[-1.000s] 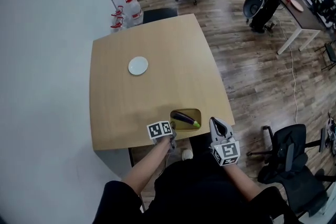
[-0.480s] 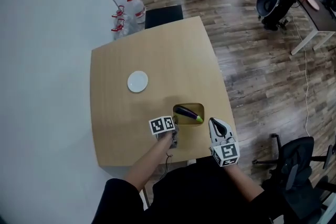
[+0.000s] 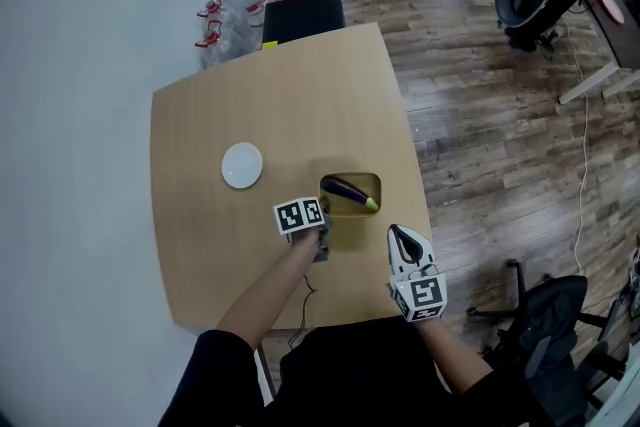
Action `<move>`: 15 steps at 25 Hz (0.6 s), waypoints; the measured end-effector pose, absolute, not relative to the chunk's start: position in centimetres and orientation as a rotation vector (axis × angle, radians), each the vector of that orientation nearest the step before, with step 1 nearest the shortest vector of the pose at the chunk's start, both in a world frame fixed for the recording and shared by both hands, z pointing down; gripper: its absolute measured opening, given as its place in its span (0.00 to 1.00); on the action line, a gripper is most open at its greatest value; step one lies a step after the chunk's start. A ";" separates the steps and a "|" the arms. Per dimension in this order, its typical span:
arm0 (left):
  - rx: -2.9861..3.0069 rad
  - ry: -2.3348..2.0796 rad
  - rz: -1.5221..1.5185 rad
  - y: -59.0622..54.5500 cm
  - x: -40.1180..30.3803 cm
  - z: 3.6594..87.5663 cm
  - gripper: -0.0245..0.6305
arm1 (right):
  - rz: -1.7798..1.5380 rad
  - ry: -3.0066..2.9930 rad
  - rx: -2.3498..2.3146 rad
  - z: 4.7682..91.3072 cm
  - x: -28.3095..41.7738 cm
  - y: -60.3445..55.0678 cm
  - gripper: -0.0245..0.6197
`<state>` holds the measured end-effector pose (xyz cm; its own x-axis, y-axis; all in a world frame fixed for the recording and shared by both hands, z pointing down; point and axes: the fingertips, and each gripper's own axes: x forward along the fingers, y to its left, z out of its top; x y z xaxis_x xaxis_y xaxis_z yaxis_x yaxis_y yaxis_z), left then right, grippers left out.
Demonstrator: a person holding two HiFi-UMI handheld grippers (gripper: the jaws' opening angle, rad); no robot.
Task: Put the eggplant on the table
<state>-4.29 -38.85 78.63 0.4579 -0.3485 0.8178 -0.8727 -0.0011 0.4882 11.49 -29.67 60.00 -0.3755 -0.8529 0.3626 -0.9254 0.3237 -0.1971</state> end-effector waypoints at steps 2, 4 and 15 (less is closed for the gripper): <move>1.586 -1.085 0.609 -40.1 -3.7 79.4 0.10 | 0.586 -2.385 1.646 60.8 11.8 -30.2 0.13; 1.597 -1.066 0.646 -41.4 -2.8 80.1 0.10 | 0.609 -2.371 1.651 61.7 12.3 -30.8 0.13; 1.660 -1.068 0.759 -48.4 0.2 82.3 0.10 | 0.643 -2.279 1.715 63.9 16.9 -33.4 0.13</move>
